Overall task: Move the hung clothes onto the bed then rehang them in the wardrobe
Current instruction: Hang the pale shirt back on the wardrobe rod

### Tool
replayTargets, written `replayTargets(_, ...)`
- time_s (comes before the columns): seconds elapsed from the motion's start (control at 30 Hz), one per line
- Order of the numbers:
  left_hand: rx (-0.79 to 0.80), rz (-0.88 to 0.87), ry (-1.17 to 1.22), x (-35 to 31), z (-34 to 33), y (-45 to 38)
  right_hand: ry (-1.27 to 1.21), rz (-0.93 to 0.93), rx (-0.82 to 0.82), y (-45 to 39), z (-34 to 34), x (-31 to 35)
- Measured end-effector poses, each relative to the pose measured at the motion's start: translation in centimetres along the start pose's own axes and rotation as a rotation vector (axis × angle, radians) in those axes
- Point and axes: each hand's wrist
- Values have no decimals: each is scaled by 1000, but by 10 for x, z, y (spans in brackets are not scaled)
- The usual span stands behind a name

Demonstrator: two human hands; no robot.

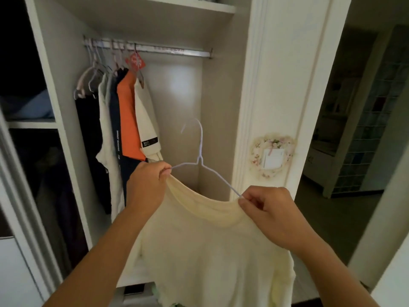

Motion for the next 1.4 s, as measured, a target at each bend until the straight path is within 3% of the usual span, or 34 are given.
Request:
replayTargets(0.4,195,-217,-156,46,-39,-106,56,-113,-184,-141,-72,6)
replayTargets(0.9,-25,-573,-244,125,-31,-264,144,-110,-348,-343,-160,72)
replayTargets(1.4,-99,-544,-324,137,-36,-341,49,-19,-402,-500,-182,133)
Point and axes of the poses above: each hand's wrist, its own y-axis away from the middle knuckle, its own z-axis out of the back of the hand, x = y × z, and after that the axes turned 5 degrees about -x, right-handed
